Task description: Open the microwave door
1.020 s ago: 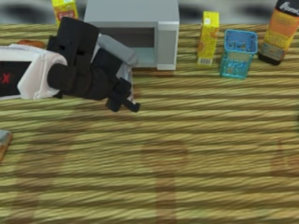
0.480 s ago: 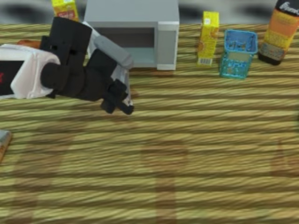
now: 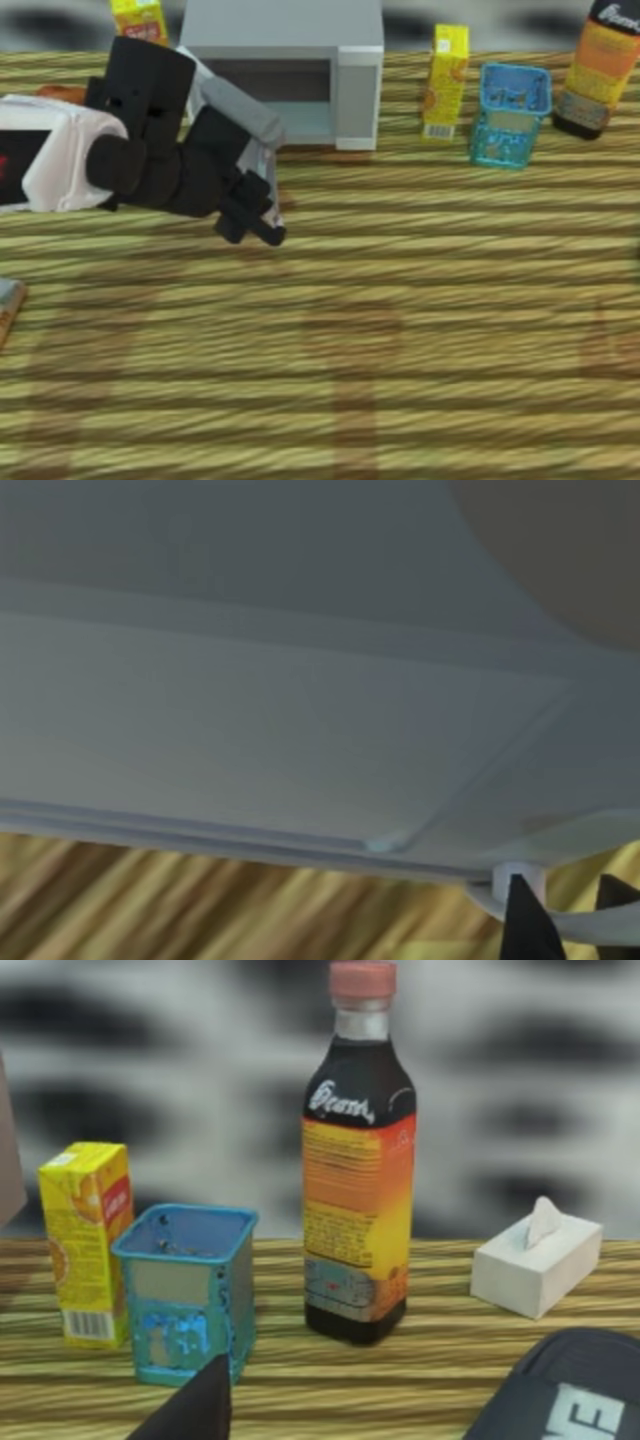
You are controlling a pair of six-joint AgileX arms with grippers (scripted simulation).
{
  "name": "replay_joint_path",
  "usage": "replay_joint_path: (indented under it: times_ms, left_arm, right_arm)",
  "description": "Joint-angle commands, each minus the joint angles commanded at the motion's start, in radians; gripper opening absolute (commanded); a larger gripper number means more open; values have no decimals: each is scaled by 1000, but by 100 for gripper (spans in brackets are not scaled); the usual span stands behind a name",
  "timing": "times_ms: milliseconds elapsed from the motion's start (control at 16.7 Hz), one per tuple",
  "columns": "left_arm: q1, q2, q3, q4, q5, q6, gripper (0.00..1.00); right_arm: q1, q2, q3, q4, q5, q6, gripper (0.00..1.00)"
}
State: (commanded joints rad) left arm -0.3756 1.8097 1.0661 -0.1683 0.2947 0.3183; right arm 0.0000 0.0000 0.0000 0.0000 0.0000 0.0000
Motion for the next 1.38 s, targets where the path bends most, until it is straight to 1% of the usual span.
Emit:
replay_joint_path:
  times_ms: [720,900,1380]
  left_arm:
    - [0,0,0,0,0,0,0]
    - [-1,-1,-3,-5,14,7,0]
    - [44,-11,-8,-37,73,102,0]
  right_arm:
    - [0,0,0,0,0,0,100]
    - [0,0,0,0,0,0,100]
    - [0,0,0,0,0,0,100]
